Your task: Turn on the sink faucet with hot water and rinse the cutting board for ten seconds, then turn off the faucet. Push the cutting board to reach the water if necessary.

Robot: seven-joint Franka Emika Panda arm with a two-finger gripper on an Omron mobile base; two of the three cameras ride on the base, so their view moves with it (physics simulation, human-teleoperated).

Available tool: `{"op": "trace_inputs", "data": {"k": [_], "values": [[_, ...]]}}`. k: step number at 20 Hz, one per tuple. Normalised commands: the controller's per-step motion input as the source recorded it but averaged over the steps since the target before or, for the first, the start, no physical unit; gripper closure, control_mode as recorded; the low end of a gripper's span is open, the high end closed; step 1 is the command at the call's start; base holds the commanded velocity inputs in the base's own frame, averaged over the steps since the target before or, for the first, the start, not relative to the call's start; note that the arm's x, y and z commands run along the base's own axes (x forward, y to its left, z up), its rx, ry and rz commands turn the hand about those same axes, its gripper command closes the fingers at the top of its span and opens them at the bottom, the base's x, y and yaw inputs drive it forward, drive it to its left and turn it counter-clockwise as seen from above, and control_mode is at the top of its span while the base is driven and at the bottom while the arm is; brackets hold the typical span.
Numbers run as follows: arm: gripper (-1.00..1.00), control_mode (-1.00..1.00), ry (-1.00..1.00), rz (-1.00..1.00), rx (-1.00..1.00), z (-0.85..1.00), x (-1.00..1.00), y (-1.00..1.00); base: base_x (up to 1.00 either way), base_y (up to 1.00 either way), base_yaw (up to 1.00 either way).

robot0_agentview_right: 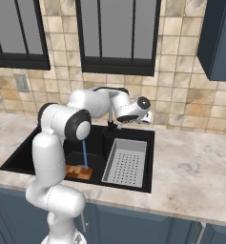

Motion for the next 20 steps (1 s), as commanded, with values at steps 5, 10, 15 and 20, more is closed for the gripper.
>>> {"op": "trace_inputs", "data": {"k": [5, 10, 15, 20], "values": [[-1.0, -1.0, 0.0, 0.0, 0.0, 0.0, 0.0, 0.0, 0.0, 0.0, 0.0], [-1.0, -1.0, 0.0, 0.0, 0.0, 0.0, 0.0, 0.0, 0.0, 0.0, 0.0], [-1.0, -1.0, 0.0, 0.0, 0.0, 0.0, 0.0, 0.0, 0.0, 0.0, 0.0], [-1.0, -1.0, 0.0, 0.0, 0.0, 0.0, 0.0, 0.0, 0.0, 0.0, 0.0]]}}
